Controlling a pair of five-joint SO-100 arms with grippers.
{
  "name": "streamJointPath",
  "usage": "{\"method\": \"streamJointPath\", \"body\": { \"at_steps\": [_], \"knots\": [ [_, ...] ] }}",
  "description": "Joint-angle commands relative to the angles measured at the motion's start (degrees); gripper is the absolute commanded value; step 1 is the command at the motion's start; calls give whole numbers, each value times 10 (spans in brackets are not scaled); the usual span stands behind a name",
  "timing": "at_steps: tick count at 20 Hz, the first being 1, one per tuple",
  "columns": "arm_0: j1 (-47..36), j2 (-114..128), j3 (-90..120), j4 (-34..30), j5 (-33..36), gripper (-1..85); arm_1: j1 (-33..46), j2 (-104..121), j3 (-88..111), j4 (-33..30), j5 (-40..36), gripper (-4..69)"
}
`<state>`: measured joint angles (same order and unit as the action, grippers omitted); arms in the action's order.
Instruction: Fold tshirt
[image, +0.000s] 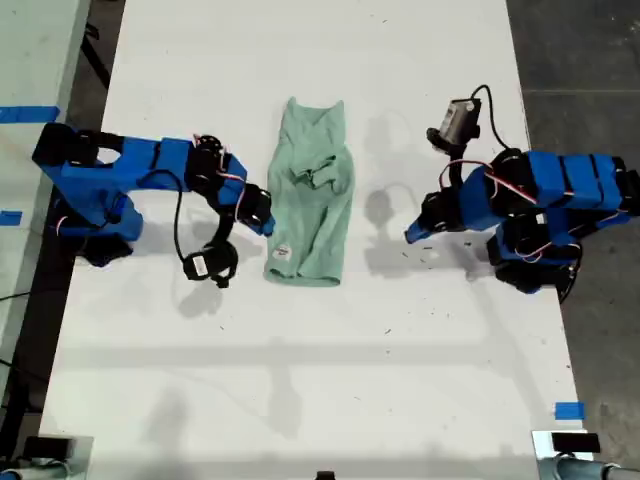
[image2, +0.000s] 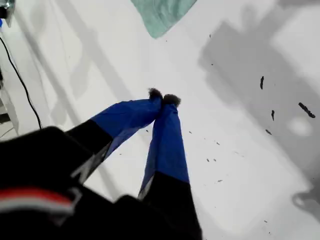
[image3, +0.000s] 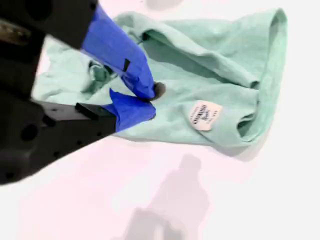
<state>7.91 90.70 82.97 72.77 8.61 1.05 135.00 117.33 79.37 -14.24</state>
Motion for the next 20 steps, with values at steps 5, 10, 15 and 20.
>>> {"method": "streamJointPath", "body": {
  "at_steps": [5, 10, 15, 20],
  "knots": [
    [10, 246, 62, 175, -36, 1, -6, -2, -32, -25, -1, -2],
    [45, 316, 201, 88, -86, 1, -8, -42, -64, -28, -3, -2],
    [49, 313, 209, 84, -86, 1, -10, -43, -68, -24, 2, -2],
    [54, 310, 218, 78, -89, 1, -11, -52, -76, -24, -2, -2]
  ]
}}
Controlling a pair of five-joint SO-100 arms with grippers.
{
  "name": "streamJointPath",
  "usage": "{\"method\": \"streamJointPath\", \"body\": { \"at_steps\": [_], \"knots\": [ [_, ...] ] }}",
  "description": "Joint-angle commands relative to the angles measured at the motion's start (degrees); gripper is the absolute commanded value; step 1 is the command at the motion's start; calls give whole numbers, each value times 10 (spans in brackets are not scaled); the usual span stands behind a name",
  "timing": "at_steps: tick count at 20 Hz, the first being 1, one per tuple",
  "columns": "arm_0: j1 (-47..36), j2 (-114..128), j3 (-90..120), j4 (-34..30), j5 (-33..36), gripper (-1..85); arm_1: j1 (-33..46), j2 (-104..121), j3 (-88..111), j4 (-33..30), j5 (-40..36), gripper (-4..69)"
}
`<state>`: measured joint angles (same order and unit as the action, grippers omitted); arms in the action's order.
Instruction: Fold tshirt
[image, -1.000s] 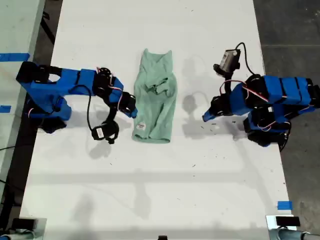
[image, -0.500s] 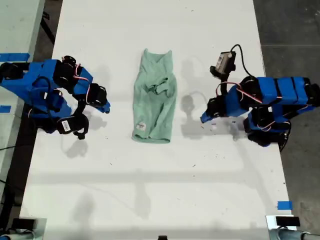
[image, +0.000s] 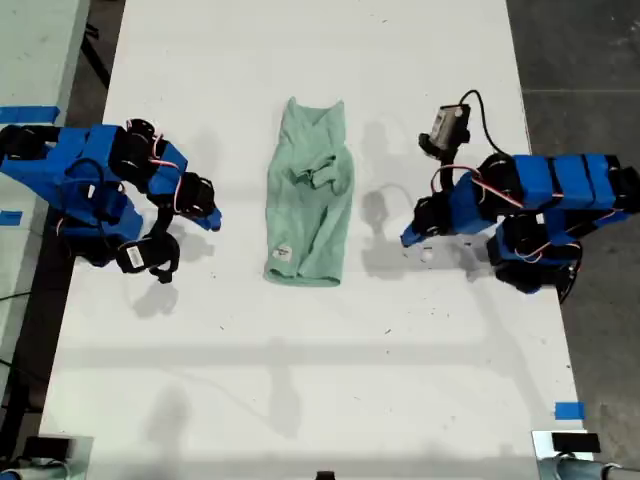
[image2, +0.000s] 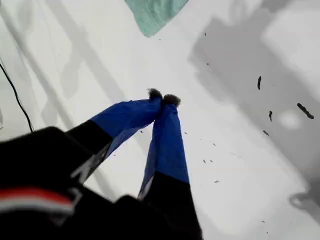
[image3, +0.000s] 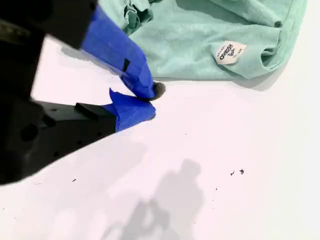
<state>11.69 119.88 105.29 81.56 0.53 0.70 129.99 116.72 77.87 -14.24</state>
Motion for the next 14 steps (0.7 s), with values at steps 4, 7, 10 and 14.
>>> {"method": "streamJointPath", "body": {
  "at_steps": [4, 7, 10, 14],
  "knots": [
    [7, -128, -144, 21, 58, 74, -12, -179, -235, 37, -46, 198],
    [13, -258, -268, 36, 82, 317, -20, -354, -415, 91, -79, 298],
    [8, -309, -292, 27, 92, 350, -21, -440, -498, 110, -91, 321],
    [-4, -367, -288, -3, 100, 345, -17, -510, -536, 108, -95, 308]
  ]
}}
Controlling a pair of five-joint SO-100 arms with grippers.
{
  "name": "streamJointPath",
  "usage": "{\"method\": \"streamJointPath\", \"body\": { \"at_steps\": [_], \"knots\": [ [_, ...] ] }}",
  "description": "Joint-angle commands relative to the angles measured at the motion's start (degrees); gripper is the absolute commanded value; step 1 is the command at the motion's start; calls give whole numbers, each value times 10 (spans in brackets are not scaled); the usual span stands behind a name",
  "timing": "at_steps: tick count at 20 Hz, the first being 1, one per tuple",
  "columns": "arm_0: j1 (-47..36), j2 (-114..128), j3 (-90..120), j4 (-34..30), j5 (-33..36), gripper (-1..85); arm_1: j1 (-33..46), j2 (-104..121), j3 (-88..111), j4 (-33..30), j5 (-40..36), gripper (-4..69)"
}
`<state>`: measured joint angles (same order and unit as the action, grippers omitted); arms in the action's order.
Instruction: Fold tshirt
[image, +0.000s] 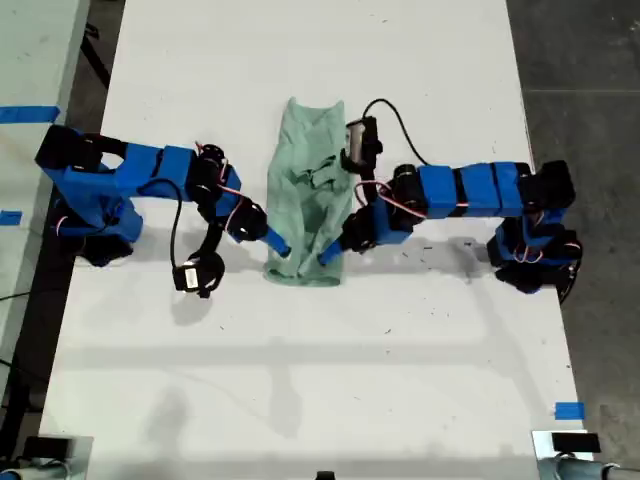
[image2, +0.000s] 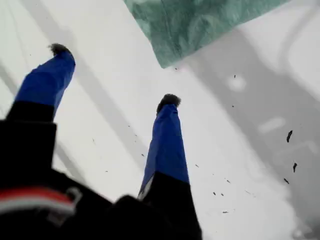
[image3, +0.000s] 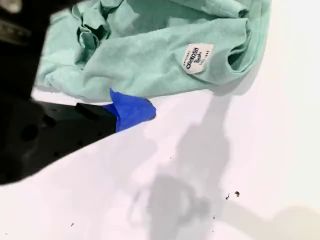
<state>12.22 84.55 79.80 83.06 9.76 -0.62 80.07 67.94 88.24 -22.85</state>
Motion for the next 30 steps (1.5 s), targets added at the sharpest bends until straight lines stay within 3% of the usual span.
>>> {"method": "streamJointPath", "body": {
  "at_steps": [1, 7, 11, 14, 16, 19, 20, 27, 30],
  "knots": [
    [-13, -34, -33, -25, 8, 330, -4, -30, -55, -4, -11, 304],
    [-42, -133, -47, -82, 14, 338, 7, -179, -145, -21, -21, 311],
    [-66, -222, -91, -85, 25, 308, 29, -242, -147, -67, -32, 302],
    [-69, -292, -117, -96, 15, 218, 40, -302, -156, -87, -23, 198],
    [-66, -308, -120, -102, -8, 142, 43, -323, -163, -85, -6, 46],
    [-54, -307, -130, -107, -20, 6, 36, -324, -163, -85, -11, 2],
    [-48, -307, -144, -102, -25, 1, 31, -320, -163, -85, -11, -21],
    [37, -292, -316, -12, -15, 1, -40, -219, -171, -33, 8, -22],
    [94, -262, -365, -17, -13, 0, -91, -156, -191, -33, 30, -22]
  ]
}}
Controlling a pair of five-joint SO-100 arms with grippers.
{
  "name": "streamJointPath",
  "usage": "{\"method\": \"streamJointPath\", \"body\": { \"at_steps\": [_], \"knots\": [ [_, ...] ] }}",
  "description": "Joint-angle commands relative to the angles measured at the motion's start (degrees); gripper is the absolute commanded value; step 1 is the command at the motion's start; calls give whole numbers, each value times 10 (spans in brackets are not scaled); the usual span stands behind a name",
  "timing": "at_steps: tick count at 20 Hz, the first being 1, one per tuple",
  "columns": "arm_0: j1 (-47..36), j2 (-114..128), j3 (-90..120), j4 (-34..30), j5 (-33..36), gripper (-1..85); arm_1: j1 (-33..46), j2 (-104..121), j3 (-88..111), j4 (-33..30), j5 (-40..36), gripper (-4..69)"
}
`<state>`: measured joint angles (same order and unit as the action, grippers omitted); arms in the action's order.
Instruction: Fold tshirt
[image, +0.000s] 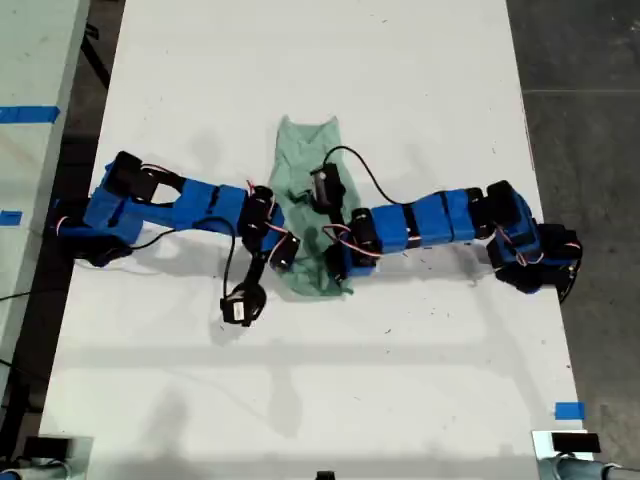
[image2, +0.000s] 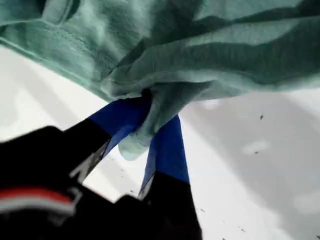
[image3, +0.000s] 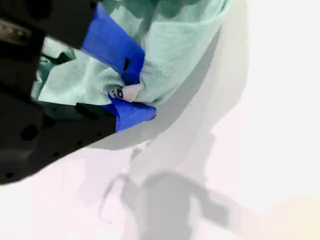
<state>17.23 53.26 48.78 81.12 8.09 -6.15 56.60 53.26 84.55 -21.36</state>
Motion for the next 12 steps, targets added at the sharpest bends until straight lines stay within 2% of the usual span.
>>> {"method": "streamJointPath", "body": {
  "at_steps": [1, 4, 6, 8, 12],
  "knots": [
    [62, 63, -67, -1, 4, 0, -53, 96, -53, 3, 22, -21],
    [107, 98, -71, -39, -4, 0, -107, 126, -80, -5, 47, -21],
    [117, 111, -77, -40, -9, 0, -117, 142, -81, -11, 53, -21],
    [95, 142, -72, -18, 11, 0, -91, 158, -79, -2, 32, -21],
    [-17, 204, -69, 59, 120, 0, 41, 203, -67, 30, -97, -21]
  ]
}}
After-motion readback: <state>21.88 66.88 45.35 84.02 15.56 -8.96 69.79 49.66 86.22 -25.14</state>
